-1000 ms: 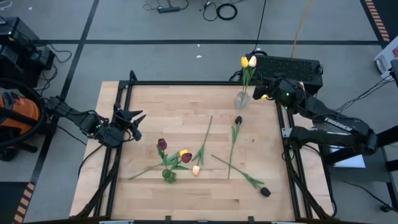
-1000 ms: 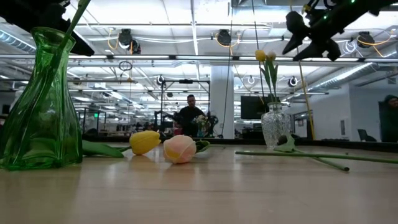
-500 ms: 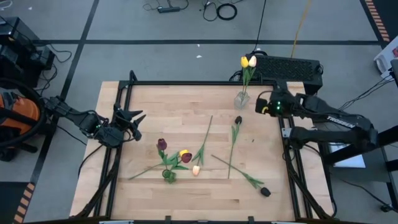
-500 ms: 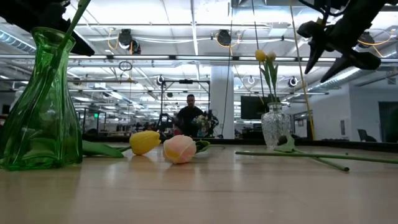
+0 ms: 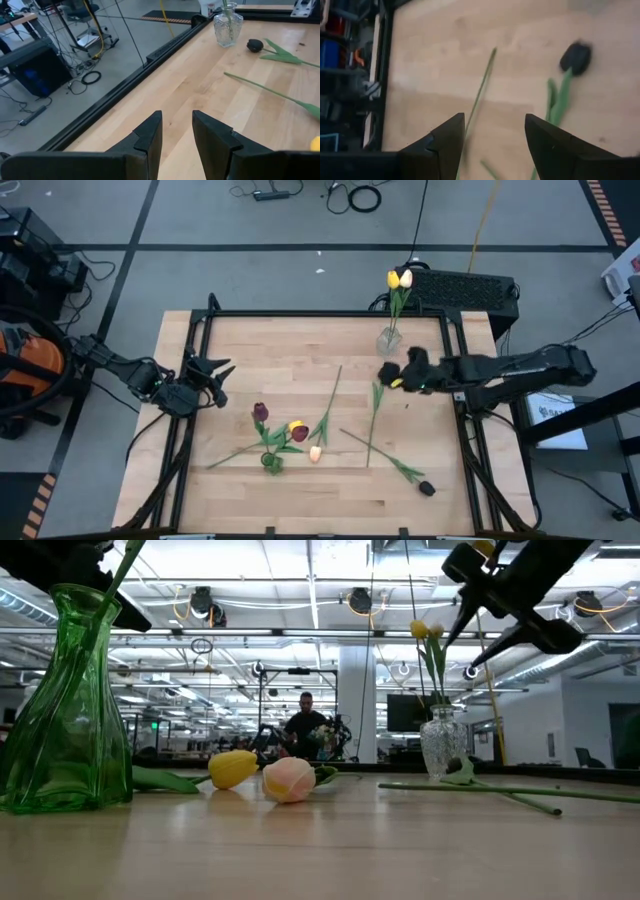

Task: Sort flowers into vase by color
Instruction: Put the yellow flower into the vase

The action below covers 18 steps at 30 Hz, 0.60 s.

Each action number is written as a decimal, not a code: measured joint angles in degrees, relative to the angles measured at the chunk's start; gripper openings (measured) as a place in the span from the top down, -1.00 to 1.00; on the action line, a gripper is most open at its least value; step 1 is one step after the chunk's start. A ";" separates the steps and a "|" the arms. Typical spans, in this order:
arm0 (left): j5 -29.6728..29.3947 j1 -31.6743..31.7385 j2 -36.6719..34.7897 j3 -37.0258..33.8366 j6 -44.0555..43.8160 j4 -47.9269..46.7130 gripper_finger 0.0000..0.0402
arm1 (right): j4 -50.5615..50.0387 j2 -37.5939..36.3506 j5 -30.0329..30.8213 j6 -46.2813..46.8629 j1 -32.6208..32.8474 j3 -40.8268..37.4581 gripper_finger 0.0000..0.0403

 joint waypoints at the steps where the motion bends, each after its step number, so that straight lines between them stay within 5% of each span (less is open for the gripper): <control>1: -0.02 0.00 0.00 0.00 -0.04 -0.01 0.42 | 0.56 1.16 0.00 1.15 1.23 0.00 0.01; 10: 2.71 0.02 0.00 0.00 -1.96 0.08 0.39 | 0.22 7.83 0.03 9.51 9.02 0.00 0.01; 18: 5.10 0.02 0.00 0.00 -10.59 2.53 0.00 | -0.30 8.94 3.41 9.72 10.68 0.00 0.01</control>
